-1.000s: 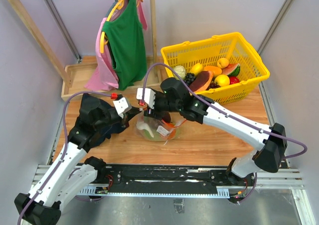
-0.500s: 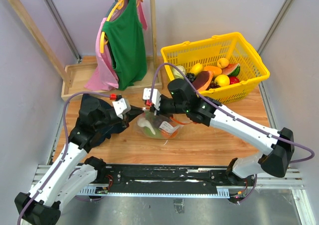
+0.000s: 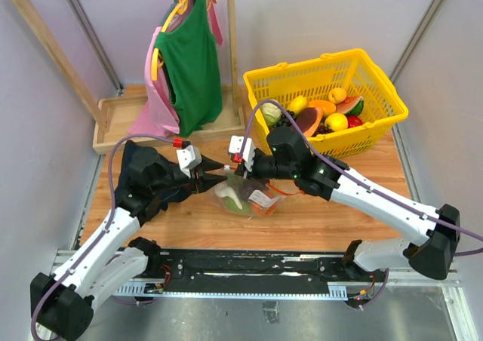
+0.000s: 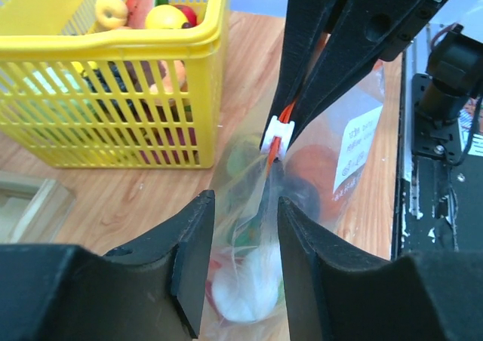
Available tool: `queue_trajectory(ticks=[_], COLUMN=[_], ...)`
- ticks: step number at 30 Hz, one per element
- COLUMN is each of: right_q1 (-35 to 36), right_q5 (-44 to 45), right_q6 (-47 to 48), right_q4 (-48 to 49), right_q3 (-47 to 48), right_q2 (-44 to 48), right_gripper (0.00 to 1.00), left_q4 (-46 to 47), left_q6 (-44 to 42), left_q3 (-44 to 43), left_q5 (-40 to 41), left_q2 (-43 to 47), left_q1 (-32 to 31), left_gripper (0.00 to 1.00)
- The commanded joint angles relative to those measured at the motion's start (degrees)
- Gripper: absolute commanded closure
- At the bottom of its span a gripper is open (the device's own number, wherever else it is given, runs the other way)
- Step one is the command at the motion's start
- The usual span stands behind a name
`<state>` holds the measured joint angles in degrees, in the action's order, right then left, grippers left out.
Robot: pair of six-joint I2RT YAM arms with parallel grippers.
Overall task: Place the food in the zip-top bag and seal the zipper
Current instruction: Zip the zipper food storage bag at the center of the board.
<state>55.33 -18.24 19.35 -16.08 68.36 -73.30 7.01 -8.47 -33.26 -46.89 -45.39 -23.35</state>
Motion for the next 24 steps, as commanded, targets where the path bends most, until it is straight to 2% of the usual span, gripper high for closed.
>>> queue_trajectory(ticks=[1,10,15,17,18,19,24], right_q1=[-0.7,-0.7,-0.7,-0.7,-0.7,-0.7,-0.7], right_q5=[-1.0,-5.4,-7.7,-8.7,-9.0,-9.0,-10.9], right_q6=[-1.5,-1.5,-1.4,-1.5,-1.4,-1.3,-1.1], right_q4=[4.2,4.5,5.4,5.9,5.9,6.0,8.2], right_q3=[-0.8,-1.4,-1.7,-1.7,-1.6,-1.6,-1.6], right_q2=[2.1,1.6,1.7,1.5,1.5,1.4,2.1], right_gripper=[0.99,0.99,0.99,0.99,0.97,0.93,0.76], left_q4=[5.7,6.9,7.2,7.0,6.7,6.2,5.3], left_q6=[2.2,2.6,2.7,2.3,1.9,1.4,1.1], left_q3=[1.0,1.1,1.1,0.8,0.7,0.4,0.3], left_q5=[-5.8,-8.2,-9.3,-10.3,-10.9,-11.4,-11.7], left_q2=[-1.1,-1.9,-2.5,-2.7,-2.8,-2.9,-2.5], left_q1=[-0.3,-0.6,-0.6,-0.6,-0.6,-0.6,-0.7], left_gripper=[0.57,0.64,0.74,0.84,0.97,0.99,1.0])
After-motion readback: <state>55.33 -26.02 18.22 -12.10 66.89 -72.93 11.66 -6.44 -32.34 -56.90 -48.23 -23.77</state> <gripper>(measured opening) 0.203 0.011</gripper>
